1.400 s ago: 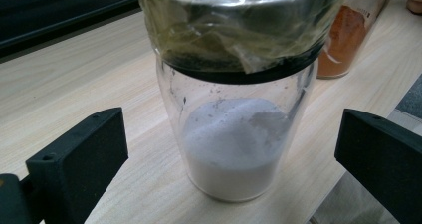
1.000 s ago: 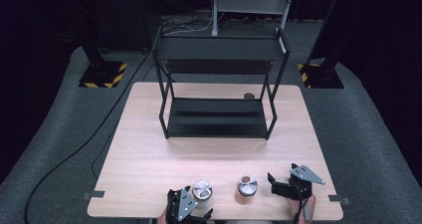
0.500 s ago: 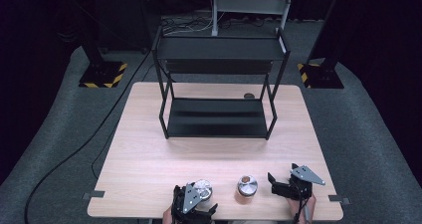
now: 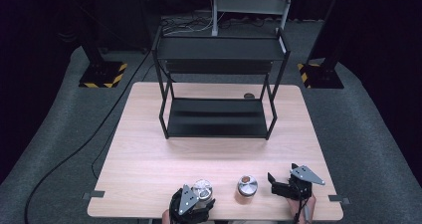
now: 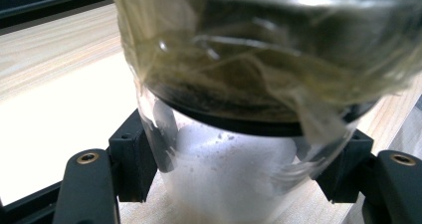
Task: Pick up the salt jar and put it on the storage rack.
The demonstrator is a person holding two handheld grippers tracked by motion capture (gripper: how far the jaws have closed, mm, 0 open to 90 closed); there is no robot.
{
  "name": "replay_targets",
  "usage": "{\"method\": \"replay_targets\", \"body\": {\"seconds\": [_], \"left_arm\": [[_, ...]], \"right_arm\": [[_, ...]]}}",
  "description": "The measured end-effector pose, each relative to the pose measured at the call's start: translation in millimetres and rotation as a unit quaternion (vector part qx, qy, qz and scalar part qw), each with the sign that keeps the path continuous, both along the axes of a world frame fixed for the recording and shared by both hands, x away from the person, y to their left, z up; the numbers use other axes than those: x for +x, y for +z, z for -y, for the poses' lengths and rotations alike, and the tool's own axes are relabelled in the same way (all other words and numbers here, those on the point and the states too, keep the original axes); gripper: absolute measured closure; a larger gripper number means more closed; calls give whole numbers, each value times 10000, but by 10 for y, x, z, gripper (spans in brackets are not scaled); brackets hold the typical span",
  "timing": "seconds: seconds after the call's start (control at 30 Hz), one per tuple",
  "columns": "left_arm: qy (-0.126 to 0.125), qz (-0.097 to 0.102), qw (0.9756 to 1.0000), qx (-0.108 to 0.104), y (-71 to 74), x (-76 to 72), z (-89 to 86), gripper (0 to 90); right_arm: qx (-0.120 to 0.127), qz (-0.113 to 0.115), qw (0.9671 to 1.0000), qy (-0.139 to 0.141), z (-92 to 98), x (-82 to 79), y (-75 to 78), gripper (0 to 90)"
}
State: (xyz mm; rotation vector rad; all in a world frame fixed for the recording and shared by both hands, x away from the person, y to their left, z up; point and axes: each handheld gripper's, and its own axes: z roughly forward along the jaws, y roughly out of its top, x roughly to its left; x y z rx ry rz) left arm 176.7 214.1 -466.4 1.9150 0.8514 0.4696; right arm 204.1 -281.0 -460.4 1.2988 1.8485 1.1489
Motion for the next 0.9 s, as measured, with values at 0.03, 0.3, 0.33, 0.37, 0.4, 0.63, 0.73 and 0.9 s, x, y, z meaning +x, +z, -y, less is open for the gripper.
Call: {"method": "replay_targets", "body": {"seconds": [0.03,0.3,0.33,0.37,0.4,0.63,0.73,0.9], "left_arm": [[0,0,10000,0,0,0,0,302],[-21,59,10000,-22,-23,-9,-12,305],[-35,59,10000,-14,-19,-5,-18,305],[-54,51,10000,-7,-13,2,-22,306],[-75,42,10000,0,-9,8,-28,306],[-157,-31,9999,11,23,38,-65,307],[-178,-25,9998,31,53,49,-83,307],[-196,-24,9998,73,103,71,-109,307]], "right_arm": [[1,1,10000,1,1,0,0,0],[1,0,10000,7,2,1,0,0],[1,0,10000,7,2,1,0,0],[0,2,10000,8,2,0,0,0],[0,2,10000,8,2,0,0,0],[5,6,10000,13,5,0,-2,0],[4,4,10000,9,3,0,-1,1],[3,3,10000,12,4,0,-1,0]]}}
